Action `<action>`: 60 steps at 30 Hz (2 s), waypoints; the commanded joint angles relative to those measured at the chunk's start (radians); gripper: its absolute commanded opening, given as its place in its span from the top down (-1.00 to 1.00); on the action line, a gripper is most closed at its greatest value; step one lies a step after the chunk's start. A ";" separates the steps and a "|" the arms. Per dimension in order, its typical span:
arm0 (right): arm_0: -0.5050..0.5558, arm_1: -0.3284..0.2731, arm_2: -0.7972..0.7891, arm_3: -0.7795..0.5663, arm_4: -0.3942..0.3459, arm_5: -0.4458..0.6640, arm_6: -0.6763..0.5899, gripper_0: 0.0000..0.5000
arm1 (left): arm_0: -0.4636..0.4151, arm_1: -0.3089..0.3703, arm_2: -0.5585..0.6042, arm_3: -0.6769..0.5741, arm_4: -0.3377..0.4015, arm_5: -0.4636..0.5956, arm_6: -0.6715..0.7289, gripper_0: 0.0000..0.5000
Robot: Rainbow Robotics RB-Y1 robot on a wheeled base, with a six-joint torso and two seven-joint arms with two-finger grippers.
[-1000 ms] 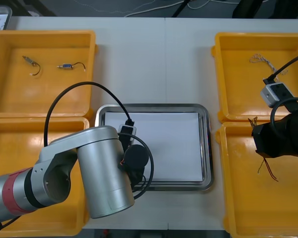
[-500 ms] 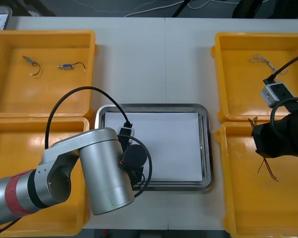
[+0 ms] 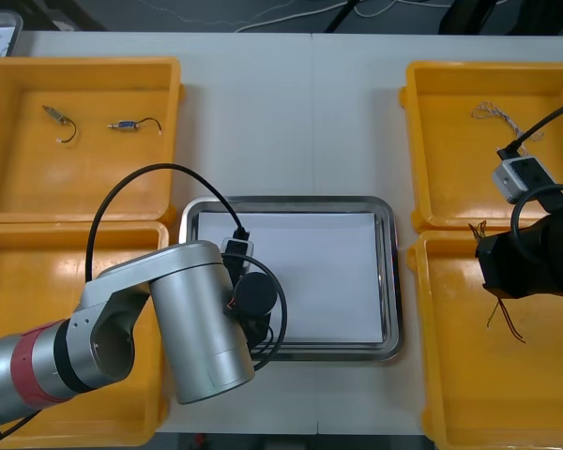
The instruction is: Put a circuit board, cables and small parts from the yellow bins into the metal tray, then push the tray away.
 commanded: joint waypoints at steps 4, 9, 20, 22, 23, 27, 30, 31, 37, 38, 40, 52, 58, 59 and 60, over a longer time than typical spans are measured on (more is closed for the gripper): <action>-0.020 -0.033 0.010 -0.029 0.004 0.003 -0.047 1.00 | 0.016 -0.022 -0.016 -0.011 -0.013 -0.016 -0.012 0.46; -0.020 -0.033 0.010 -0.029 0.004 0.003 -0.047 1.00 | 0.016 -0.022 -0.016 -0.010 -0.013 -0.019 -0.009 0.21; -0.020 -0.033 0.010 -0.029 0.004 0.003 -0.047 1.00 | 0.016 -0.007 -0.008 -0.047 -0.021 -0.018 -0.015 -0.84; -0.016 -0.029 0.024 -0.028 -0.007 0.003 -0.049 1.00 | 0.016 -0.001 -0.002 -0.062 -0.016 -0.013 -0.015 -0.85; -0.016 -0.029 0.027 -0.026 -0.008 0.003 -0.049 1.00 | 0.016 0.002 0.004 -0.070 -0.008 -0.009 -0.015 -0.89; -0.034 -0.033 0.028 -0.034 -0.039 0.003 -0.058 1.00 | 0.016 0.016 0.036 -0.097 0.025 0.004 -0.018 -1.00; -0.045 -0.033 0.034 -0.034 -0.059 0.003 -0.059 1.00 | 0.016 0.027 0.065 -0.111 0.052 0.014 -0.024 -1.00; -0.046 -0.033 0.038 -0.034 -0.062 0.003 -0.059 1.00 | 0.016 0.030 0.070 -0.114 0.056 0.016 -0.027 -1.00; -0.075 -0.033 0.111 -0.048 -0.042 0.003 -0.052 1.00 | 0.014 0.051 0.125 -0.123 0.079 0.034 -0.049 -1.00; -0.086 -0.033 0.131 -0.052 -0.033 0.003 -0.050 1.00 | 0.014 0.056 0.141 -0.125 0.087 0.037 -0.056 -1.00; -0.101 -0.033 0.159 -0.058 -0.025 0.003 -0.050 1.00 | 0.014 0.064 0.170 -0.128 0.102 0.043 -0.084 -1.00; -0.201 -0.026 0.335 -0.068 0.036 0.003 -0.050 1.00 | 0.014 0.093 0.407 -0.171 0.243 0.109 -0.231 -1.00; -0.264 -0.020 0.439 -0.051 0.047 0.003 -0.023 1.00 | 0.014 0.108 0.507 -0.180 0.276 0.192 -0.315 -1.00; -0.269 -0.020 0.450 -0.048 0.047 0.003 -0.018 1.00 | 0.016 0.113 0.518 -0.180 0.282 0.192 -0.325 -1.00; -0.279 -0.020 0.470 -0.042 0.048 0.003 -0.010 1.00 | 0.014 0.117 0.539 -0.180 0.294 0.192 -0.343 -1.00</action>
